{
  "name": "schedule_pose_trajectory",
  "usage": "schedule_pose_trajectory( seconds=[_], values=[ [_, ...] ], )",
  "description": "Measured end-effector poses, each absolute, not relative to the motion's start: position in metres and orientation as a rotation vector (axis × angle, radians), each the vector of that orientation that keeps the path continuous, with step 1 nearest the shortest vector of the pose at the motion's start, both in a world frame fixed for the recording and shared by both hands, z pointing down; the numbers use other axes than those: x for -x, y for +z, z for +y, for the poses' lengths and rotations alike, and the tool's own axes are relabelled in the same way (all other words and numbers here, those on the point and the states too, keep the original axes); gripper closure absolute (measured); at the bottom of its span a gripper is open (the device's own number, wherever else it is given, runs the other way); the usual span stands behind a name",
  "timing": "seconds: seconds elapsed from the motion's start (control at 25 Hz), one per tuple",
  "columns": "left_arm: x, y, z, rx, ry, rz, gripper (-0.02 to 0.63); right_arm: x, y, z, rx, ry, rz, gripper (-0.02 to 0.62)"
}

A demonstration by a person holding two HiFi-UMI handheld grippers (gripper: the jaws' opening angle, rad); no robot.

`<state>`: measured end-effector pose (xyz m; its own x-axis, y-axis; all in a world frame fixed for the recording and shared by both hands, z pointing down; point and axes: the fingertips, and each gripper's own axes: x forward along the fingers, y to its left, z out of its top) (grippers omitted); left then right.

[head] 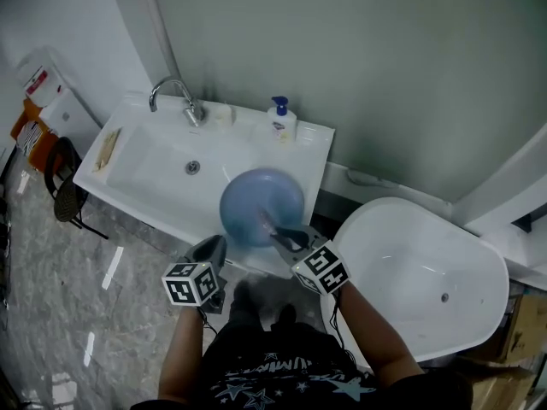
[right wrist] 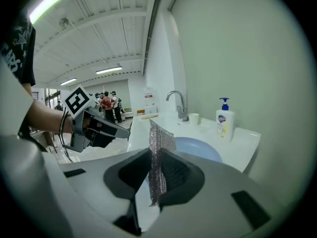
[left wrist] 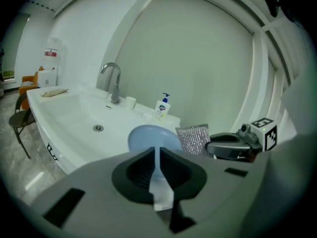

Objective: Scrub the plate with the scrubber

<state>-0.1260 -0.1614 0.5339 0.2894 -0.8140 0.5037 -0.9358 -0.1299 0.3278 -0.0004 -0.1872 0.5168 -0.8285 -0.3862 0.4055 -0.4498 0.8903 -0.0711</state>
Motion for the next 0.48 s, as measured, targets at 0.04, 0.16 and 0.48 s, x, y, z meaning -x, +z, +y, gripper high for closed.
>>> schedule_pose_trajectory(
  seconds=[0.04,0.16,0.48],
  values=[
    [0.124,0.533,-0.158,-1.971,0.263,-1.566,0.565,-0.001,0.517,-0.186,-0.603,0.235,-2.675,0.517],
    [0.118,0.526,-0.152,-1.966,0.243,-1.577,0.568,-0.001,0.514,-0.184,-0.582,0.241,-2.69,0.517],
    [0.108,0.528,-0.131,-1.955,0.228,-1.562,0.572,-0.004,0.508,-0.169,-0.559,0.26,-2.718,0.518]
  ],
)
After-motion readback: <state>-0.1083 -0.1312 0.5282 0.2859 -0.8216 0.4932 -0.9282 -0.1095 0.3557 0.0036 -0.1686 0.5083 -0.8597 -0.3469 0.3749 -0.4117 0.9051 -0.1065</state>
